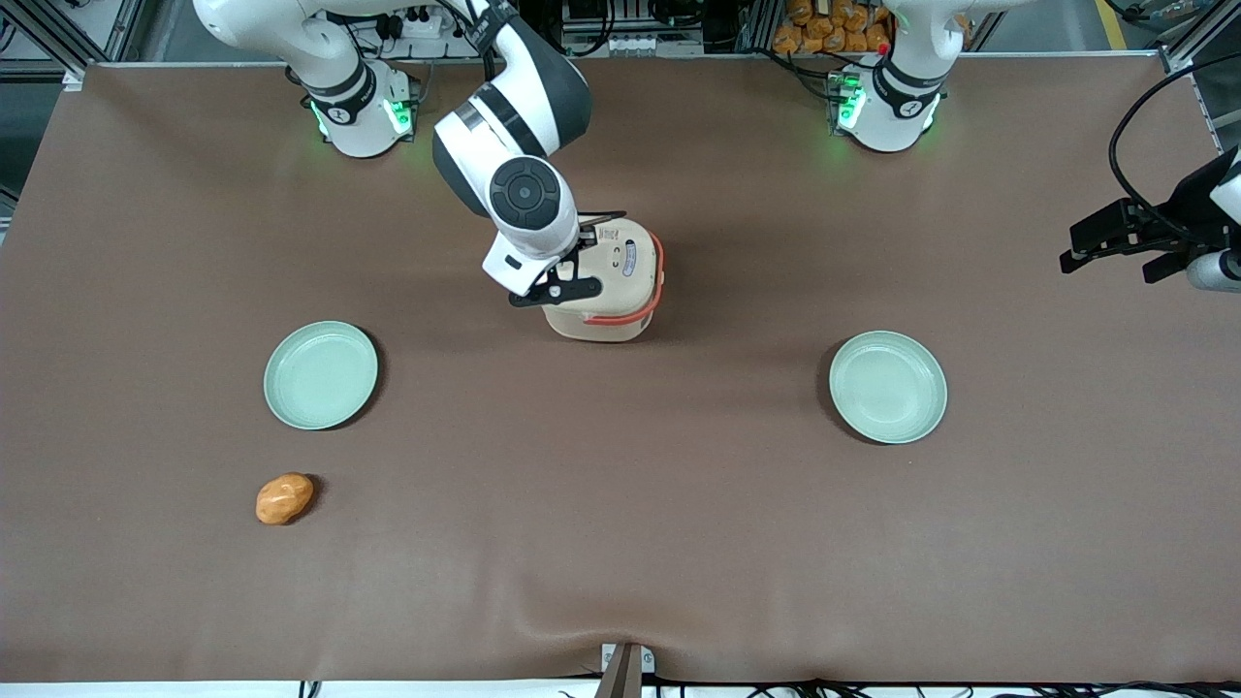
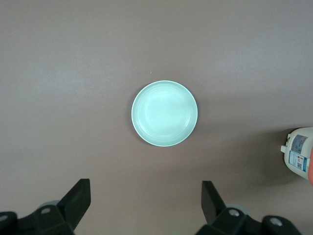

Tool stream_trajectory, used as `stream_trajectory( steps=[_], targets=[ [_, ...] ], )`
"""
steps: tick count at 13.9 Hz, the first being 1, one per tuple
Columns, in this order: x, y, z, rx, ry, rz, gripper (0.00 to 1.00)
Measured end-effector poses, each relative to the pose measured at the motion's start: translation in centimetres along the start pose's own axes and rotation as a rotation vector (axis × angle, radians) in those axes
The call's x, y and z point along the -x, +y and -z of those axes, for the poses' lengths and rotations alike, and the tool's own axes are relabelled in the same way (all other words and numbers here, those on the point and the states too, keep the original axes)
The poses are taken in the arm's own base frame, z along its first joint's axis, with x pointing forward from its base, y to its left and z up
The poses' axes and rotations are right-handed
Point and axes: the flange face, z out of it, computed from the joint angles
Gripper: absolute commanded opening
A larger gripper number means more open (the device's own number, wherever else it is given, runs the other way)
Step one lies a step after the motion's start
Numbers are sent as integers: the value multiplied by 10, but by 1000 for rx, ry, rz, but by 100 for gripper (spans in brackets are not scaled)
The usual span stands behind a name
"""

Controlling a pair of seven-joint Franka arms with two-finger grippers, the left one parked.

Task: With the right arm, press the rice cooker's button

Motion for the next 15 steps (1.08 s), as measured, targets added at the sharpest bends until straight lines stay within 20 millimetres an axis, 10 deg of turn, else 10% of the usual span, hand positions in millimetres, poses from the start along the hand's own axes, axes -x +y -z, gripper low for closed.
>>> stream_trajectory(
  steps=[4, 12, 15],
  targets=[
    [0, 12, 51, -31, 31, -12, 21],
    [10, 68, 155, -105, 111, -71, 100],
    [12, 119, 196, -130, 123, -135, 100]
  ],
)
